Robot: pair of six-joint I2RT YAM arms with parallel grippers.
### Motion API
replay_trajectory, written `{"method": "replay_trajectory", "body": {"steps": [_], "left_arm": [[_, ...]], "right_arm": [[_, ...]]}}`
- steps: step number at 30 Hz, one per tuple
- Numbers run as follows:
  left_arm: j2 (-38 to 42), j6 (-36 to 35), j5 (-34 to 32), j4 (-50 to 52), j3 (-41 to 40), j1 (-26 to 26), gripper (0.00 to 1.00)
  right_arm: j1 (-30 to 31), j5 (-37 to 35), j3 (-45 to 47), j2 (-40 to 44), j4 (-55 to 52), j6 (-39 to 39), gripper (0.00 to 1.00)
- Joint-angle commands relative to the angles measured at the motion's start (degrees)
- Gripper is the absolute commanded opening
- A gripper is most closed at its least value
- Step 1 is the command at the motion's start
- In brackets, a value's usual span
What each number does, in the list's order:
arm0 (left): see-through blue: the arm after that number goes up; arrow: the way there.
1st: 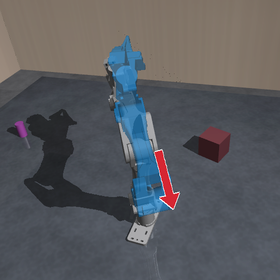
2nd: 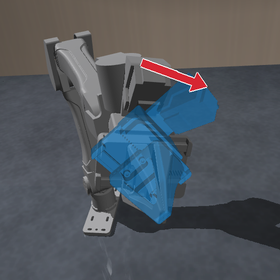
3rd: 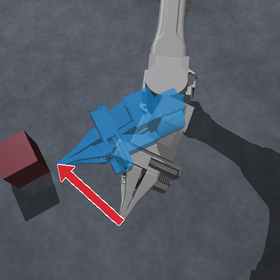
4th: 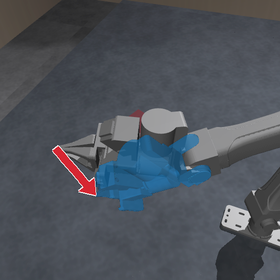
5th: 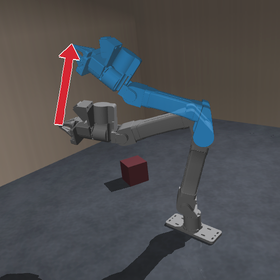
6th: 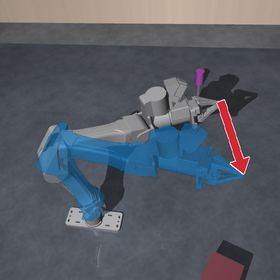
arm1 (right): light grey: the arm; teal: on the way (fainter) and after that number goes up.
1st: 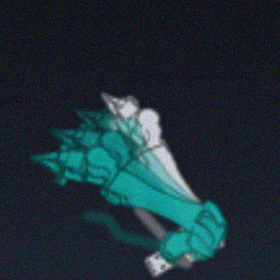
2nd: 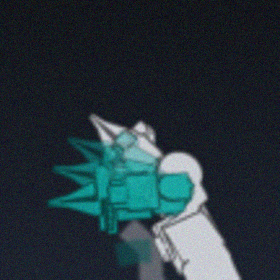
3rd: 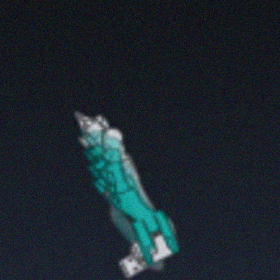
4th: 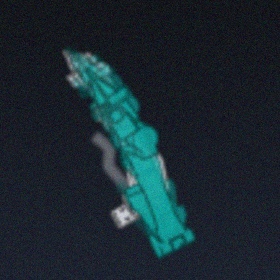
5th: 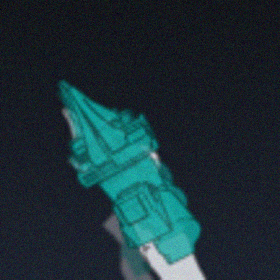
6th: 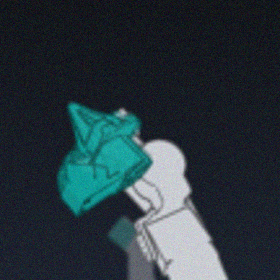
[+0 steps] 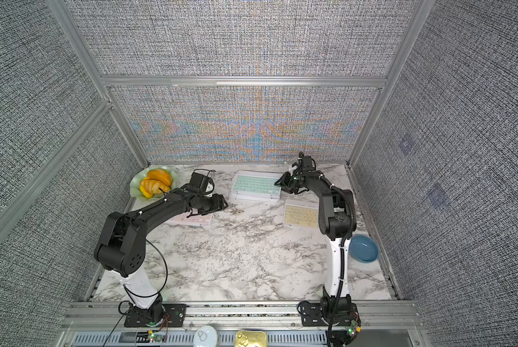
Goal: Stack the numeric keypads
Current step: Place the numeric keypad at the numeric keypad.
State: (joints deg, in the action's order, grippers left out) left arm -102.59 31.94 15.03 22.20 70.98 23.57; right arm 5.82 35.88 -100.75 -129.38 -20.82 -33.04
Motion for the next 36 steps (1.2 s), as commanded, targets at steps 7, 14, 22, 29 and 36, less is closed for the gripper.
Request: {"method": "replay_trajectory", "body": {"steps": [7,14,22,29,36], "left_arm": [[0.54,0.14,0.36,-1.63,-0.91,-0.09,0.71],[0.72,0.13,0.55,-1.95,-1.37,-0.03,0.71],[1.37,-0.11,0.64,-2.24,-1.87,-0.03,0.71],[1.91,-0.54,1.33,-2.94,-3.12,-0.02,0.71],[1.96,-0.64,3.39,-4.39,-4.53,-0.02,0.70]], "right_arm": [[-0.37,-4.82,-3.96,-0.80,-4.28,2.71,0.39],[-0.61,-7.70,-3.20,0.48,-5.88,4.26,0.40],[-0.73,-11.51,3.33,6.73,-7.26,7.08,0.40],[-0.71,-18.48,21.42,17.39,-3.12,6.93,0.43],[0.14,-21.43,31.31,21.98,-0.42,5.98,0.45]]}}
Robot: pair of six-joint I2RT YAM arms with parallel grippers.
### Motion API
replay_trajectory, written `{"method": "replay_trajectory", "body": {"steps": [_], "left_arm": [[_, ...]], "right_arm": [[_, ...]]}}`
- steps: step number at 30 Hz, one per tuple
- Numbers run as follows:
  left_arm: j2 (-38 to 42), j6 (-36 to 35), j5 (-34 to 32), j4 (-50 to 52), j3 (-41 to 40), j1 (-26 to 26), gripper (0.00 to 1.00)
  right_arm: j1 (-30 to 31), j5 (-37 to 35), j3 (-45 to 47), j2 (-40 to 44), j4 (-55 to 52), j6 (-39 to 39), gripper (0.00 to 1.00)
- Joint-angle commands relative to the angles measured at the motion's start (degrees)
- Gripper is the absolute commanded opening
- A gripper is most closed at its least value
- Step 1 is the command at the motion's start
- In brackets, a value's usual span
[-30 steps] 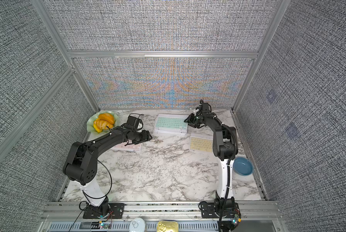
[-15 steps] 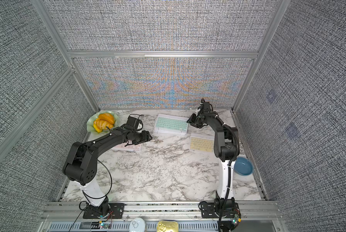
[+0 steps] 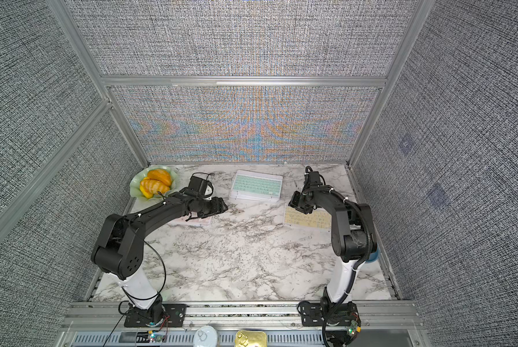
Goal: Stack the numeric keypads
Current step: Place the numeric keypad at the numeric keypad, then move the numeric keypad to the center of the board.
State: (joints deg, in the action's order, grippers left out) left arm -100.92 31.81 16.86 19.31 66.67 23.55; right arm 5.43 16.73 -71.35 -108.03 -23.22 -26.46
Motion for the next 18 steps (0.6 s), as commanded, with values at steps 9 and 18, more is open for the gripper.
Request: {"method": "replay_trajectory", "body": {"steps": [9,18], "left_arm": [[0.96,0.45,3.00,-2.86,-2.04,0.05,0.70],[3.31,0.68,2.82,-3.17,-4.24,0.17,0.70]], "right_arm": [[3.82,-3.39,7.19,0.52,4.14,-0.69,0.45],[9.28,-1.75,12.48,2.87,5.56,-3.73,0.45]]}}
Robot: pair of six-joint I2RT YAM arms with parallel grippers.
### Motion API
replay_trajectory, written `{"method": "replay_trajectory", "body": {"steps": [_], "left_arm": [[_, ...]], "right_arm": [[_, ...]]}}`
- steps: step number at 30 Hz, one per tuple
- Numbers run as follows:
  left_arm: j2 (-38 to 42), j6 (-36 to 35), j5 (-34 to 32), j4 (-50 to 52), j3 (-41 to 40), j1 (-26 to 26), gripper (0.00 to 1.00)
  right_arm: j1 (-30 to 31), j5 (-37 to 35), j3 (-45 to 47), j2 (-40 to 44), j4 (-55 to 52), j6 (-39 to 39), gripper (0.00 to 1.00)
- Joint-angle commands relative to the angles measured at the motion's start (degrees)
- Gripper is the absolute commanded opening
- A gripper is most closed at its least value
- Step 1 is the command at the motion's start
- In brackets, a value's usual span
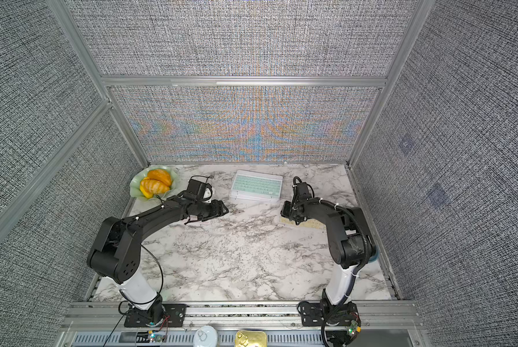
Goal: Stack the numeric keypads
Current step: Move the numeric keypad to the center of the board.
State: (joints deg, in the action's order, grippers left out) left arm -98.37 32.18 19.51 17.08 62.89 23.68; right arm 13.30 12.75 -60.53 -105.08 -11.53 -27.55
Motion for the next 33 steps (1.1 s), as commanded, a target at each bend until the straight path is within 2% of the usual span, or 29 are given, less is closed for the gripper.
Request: {"method": "replay_trajectory", "body": {"steps": [1,11,17,27,33], "left_arm": [[0.94,0.34,0.18,-1.06,-0.73,0.11,0.70],[3.06,-0.10,0.12,-0.72,-2.79,0.94,0.70],[4.65,-0.01,-0.17,-0.65,-4.33,1.71,0.70],[6.08,0.42,-0.43,-0.53,-6.38,3.19,0.70],[5.16,1.27,-0.86,-1.32,-6.38,5.10,0.70]], "right_arm": [[2.03,2.32,2.26,0.27,-6.05,-2.92,0.45],[10.57,2.56,6.79,3.98,-4.90,-8.55,0.45],[15.54,5.48,10.21,4.79,-1.34,-13.42,0.45],[23.00,4.78,4.28,2.55,0.93,-17.37,0.45],[23.80,5.63,-1.10,0.96,0.32,-17.09,0.45]]}}
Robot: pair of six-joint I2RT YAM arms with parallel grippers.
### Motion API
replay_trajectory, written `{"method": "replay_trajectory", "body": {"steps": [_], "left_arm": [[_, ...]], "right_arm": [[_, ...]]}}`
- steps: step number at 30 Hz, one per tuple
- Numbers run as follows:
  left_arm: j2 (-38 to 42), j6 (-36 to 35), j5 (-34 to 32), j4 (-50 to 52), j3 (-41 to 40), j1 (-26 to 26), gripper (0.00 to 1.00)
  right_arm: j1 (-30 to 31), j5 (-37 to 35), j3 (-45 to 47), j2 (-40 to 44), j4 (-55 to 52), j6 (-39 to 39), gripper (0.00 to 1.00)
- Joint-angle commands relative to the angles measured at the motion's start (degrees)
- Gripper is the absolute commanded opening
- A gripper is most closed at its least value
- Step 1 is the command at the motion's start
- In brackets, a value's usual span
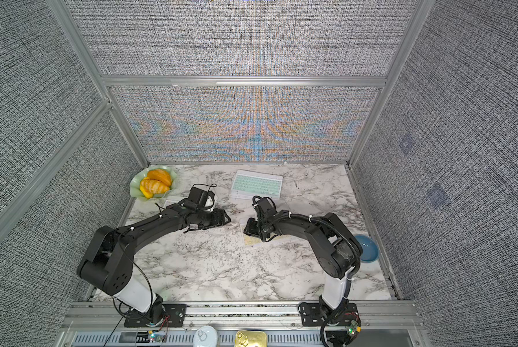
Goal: Stack the numeric keypads
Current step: Move the numeric keypad to the center of the board.
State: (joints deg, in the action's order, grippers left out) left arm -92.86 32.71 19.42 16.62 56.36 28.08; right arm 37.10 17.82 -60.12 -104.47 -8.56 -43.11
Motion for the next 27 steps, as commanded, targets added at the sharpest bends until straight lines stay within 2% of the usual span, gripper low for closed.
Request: {"method": "replay_trajectory", "body": {"steps": [1,4,9,15,22,27], "left_arm": [[-0.47,0.91,-0.96,-1.12,0.23,1.14,0.70],[-0.87,1.61,-1.31,-1.94,0.16,2.48,0.70],[-2.27,1.97,-1.19,-3.94,-0.05,3.82,0.70],[-4.59,1.48,-0.44,-6.31,0.18,4.35,0.70],[-5.39,1.48,-0.08,-7.04,-0.28,4.62,0.70],[-5.98,1.39,-0.17,-7.04,-0.56,4.80,0.70]], "right_arm": [[-0.16,-0.15,-1.83,1.14,-3.32,-1.22,0.45],[-2.18,-0.78,-1.17,5.21,-4.60,-0.10,0.46],[-10.57,-3.08,0.09,11.14,-11.57,8.54,0.51],[-21.12,-7.73,2.57,12.08,-15.94,17.08,0.51],[-23.56,-9.37,3.58,7.40,-14.69,21.10,0.51],[-23.66,-10.46,5.25,6.11,-12.02,20.70,0.51]]}}
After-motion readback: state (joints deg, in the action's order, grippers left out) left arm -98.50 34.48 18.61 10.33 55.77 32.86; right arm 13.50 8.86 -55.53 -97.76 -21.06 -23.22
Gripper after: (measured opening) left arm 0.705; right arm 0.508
